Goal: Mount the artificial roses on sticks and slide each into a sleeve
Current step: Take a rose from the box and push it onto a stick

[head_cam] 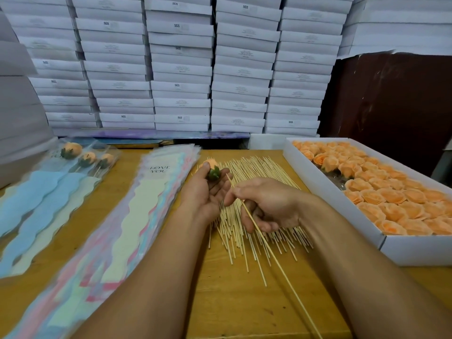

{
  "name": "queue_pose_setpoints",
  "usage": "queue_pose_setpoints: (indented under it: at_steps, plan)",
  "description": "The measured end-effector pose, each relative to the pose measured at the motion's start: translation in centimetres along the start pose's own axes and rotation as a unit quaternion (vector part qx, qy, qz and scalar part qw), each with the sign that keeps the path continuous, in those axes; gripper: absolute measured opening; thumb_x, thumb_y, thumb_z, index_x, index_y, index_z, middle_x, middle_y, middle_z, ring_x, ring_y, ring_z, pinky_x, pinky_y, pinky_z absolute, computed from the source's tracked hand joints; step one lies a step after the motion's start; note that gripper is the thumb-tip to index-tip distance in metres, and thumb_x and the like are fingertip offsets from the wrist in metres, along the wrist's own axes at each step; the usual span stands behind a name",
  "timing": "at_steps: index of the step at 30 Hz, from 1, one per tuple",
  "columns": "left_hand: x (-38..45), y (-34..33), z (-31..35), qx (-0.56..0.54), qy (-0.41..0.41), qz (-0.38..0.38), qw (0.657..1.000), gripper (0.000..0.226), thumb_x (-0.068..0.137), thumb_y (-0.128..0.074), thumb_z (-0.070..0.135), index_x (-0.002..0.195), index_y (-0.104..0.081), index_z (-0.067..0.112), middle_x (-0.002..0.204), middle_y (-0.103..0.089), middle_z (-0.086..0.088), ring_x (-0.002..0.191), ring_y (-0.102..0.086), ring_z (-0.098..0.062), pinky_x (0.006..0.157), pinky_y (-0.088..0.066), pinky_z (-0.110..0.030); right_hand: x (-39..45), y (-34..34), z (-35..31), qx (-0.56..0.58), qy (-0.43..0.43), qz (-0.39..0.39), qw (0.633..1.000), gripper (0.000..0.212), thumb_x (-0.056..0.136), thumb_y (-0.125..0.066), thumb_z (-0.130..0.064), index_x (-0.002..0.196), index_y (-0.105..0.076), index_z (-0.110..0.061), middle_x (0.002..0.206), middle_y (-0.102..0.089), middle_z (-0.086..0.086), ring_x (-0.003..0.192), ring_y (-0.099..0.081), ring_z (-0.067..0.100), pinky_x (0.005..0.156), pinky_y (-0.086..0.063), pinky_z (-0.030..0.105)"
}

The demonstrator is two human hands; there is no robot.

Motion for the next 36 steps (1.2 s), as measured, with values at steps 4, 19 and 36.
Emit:
queue_pose_setpoints:
  at_steps: [4,19,36]
  plan:
    - [-0.38,-0.2,0.02,-0.027,0.033,-0.018,0.999,0.041,0.101,-0.055,0.037,0.088,-0.067,0.0,0.074,-0.075,-0.011,0.065,-0.071,-0.016,0.063,-0.059,-0.025,0.01,-0.7,-0.04,-0.018,0.004,-0.027,0.999,0.032,0.111,-0.035,-0.026,0.117,-0.061,-0.009,0.062,-0.064,0.014,0.037,-0.048,0.015,0.033,-0.036,0.021]
    - [-0.61,-0.53,-0.1,-0.016,0.018,-0.032,0.999,0.04,0.102,-0.054,0.035,0.086,-0.067,0.0,0.074,-0.075,-0.012,0.058,-0.071,-0.016,0.053,-0.058,-0.023,0.05,-0.73,-0.05,-0.023,0.015,-0.03,0.999,0.032,0.111,-0.035,-0.028,0.117,-0.062,-0.013,0.061,-0.062,0.013,0.038,-0.047,0.014,0.033,-0.035,0.021]
    - [-0.61,-0.43,-0.18,-0.006,0.013,-0.036,0.999,0.039,0.101,-0.056,0.035,0.085,-0.067,0.001,0.076,-0.075,-0.013,0.059,-0.072,-0.016,0.054,-0.058,-0.024,0.17,-0.68,0.1,-0.022,0.01,-0.022,0.999,0.032,0.111,-0.035,-0.028,0.118,-0.062,-0.012,0.061,-0.063,0.013,0.038,-0.046,0.014,0.033,-0.035,0.021]
Point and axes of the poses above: each hand's wrist, its own x-axis towards the middle knuckle, its own y-axis out of the back of the hand, z = x × y, the point moved 3 cm from there along x, towards the middle knuckle
